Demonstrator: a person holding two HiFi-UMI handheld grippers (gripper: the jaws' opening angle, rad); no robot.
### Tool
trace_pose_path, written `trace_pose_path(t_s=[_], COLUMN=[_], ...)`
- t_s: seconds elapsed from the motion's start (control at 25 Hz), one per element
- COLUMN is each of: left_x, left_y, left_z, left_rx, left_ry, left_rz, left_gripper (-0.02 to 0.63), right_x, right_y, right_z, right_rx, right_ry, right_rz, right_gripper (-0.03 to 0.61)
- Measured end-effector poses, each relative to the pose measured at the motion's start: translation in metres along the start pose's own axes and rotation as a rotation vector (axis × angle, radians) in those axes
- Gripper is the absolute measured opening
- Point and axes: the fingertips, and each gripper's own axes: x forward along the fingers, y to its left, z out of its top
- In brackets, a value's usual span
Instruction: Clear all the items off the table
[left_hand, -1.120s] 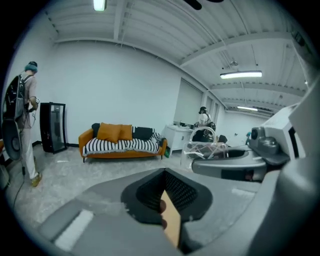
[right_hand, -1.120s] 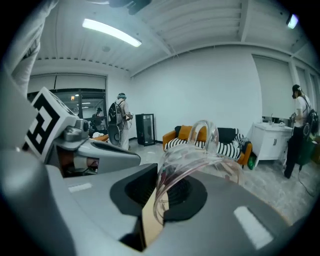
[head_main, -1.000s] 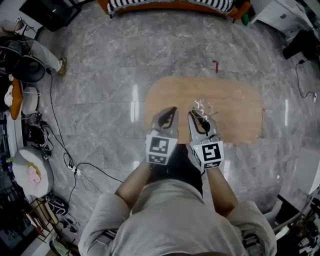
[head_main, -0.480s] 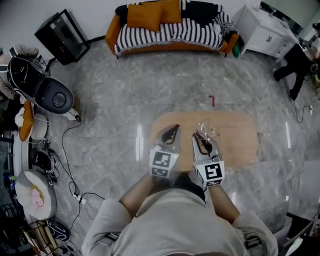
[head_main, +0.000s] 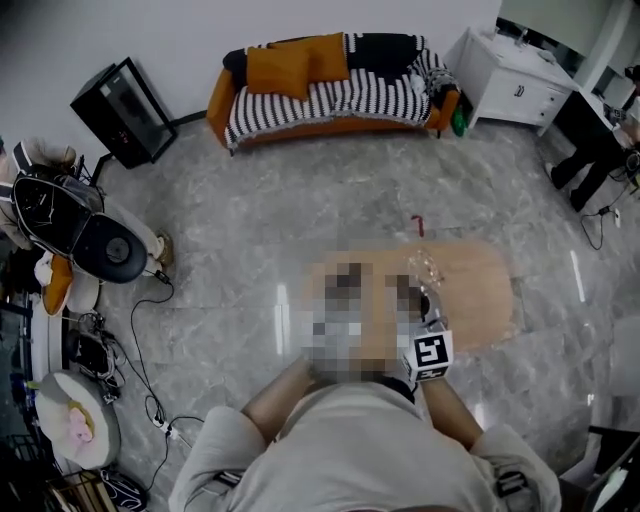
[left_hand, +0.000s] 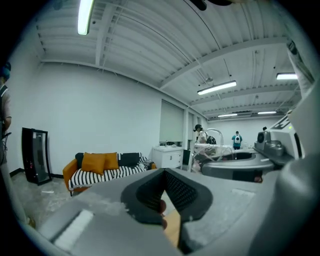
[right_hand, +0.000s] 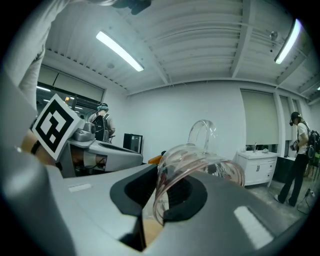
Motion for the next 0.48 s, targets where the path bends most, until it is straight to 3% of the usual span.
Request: trace_pose_path(t_s=[0.48], left_x=[0.016], left_y=[-0.039], left_z=[-0.010], left_rx=[0.014], left_ry=[0.007], left_rz=[-0.109], left_gripper=[0.021], right_x=[-0.024], right_y=[-0.023], right_z=[-0.010], right_rx=[-0.011], right_ry=[0.006], right_rz=[-0.089], right_gripper=[0.046])
